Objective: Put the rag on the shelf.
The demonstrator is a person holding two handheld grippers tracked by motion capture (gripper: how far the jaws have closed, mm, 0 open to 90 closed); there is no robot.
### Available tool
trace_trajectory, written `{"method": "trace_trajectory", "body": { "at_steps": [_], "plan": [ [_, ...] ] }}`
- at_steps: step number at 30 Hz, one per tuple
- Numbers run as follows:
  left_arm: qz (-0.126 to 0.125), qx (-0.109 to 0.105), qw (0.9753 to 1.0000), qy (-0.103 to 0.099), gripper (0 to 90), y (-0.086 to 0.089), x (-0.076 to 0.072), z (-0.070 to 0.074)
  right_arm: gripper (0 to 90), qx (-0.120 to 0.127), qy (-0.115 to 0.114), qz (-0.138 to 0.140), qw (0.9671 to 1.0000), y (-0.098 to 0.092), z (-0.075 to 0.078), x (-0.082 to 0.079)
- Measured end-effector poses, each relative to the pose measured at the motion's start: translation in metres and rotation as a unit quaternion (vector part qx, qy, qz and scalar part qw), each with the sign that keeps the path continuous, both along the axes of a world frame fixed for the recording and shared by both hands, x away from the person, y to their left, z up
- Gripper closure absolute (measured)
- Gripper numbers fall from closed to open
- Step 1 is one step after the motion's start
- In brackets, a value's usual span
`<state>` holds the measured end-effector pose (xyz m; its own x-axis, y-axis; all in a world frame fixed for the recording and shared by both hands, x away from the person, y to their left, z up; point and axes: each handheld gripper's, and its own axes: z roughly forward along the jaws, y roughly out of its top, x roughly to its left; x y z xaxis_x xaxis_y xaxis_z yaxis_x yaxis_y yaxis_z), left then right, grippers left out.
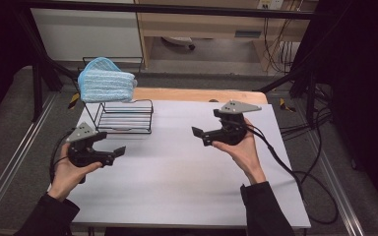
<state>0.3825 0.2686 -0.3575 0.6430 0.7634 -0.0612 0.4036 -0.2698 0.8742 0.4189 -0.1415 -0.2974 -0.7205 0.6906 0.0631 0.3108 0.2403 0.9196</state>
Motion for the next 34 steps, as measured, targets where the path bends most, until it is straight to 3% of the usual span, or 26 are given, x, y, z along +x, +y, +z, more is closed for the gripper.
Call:
{"method": "trace_trajectory", "body": {
  "at_steps": [5,9,19,26,34],
  "plan": [
    [-0.010,0.009,0.9999,0.006,9.6,-0.003,-0.002,-0.030,0.8,-0.003,0.023,-0.015,0.9996,-0.029,-0.035,-0.010],
    [-0.014,0.016,0.9995,0.023,9.7,-0.002,-0.004,-0.051,0.7,0.004,0.047,-0.030,0.9984,-0.053,-0.062,-0.019],
    [-0.016,0.022,0.9991,0.032,10.0,0.004,-0.009,-0.075,0.7,0.003,0.081,-0.044,0.9958,-0.098,-0.116,-0.045],
    [-0.021,0.029,0.9988,0.033,9.8,0.005,-0.013,-0.083,0.7,0.002,0.091,-0.050,0.9946,-0.122,-0.137,-0.056],
    [-0.028,0.035,0.9985,0.031,9.8,0.006,-0.017,-0.087,0.7,-0.012,0.099,-0.050,0.9937,-0.125,-0.146,-0.062]
  ]
}}
